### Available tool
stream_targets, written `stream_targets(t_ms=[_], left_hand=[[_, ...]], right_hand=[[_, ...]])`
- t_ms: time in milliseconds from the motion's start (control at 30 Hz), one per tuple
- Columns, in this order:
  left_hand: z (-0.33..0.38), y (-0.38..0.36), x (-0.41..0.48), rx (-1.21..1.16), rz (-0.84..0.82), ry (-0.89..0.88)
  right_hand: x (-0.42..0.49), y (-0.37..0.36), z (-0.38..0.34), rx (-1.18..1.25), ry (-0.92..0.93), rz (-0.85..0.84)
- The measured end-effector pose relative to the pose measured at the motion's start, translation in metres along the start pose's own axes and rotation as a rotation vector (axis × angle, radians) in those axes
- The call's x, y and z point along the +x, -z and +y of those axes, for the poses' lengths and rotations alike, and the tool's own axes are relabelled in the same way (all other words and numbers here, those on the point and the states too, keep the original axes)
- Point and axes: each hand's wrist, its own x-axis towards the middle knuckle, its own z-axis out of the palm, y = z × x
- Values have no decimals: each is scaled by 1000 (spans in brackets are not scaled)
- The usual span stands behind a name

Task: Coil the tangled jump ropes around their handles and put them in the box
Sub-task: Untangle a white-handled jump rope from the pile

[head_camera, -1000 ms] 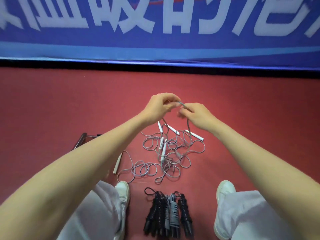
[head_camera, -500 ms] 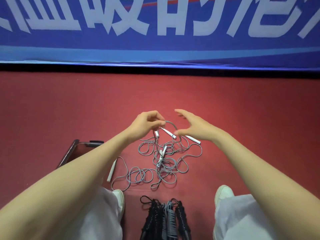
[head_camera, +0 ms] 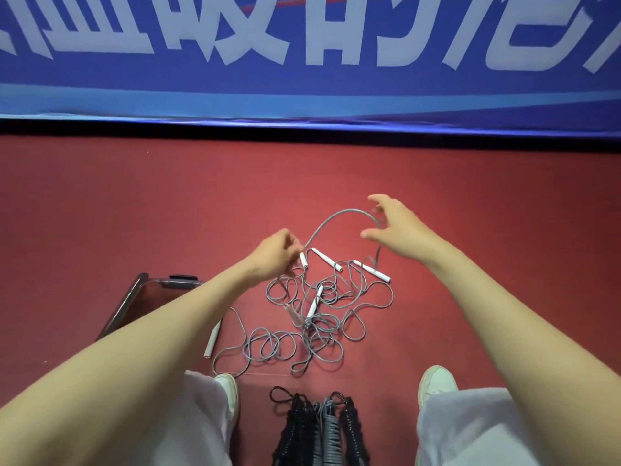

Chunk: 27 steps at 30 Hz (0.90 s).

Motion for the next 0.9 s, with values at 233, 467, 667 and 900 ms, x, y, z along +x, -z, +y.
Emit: stream_targets(t_ms=[233,467,667,900], left_hand=[[63,-10,-18,-287,-76,-319],[6,8,-2,147,-327,-114],[-17,13,-2,47,-157,-47],[-4,18,-1,14,148,-134]], right_hand=[[-10,-17,-18,165,219,-174],[-13,19,-31,852,101,-33],[-7,28,-20,1014,0,94],[1,21,-1,726,-133,137]])
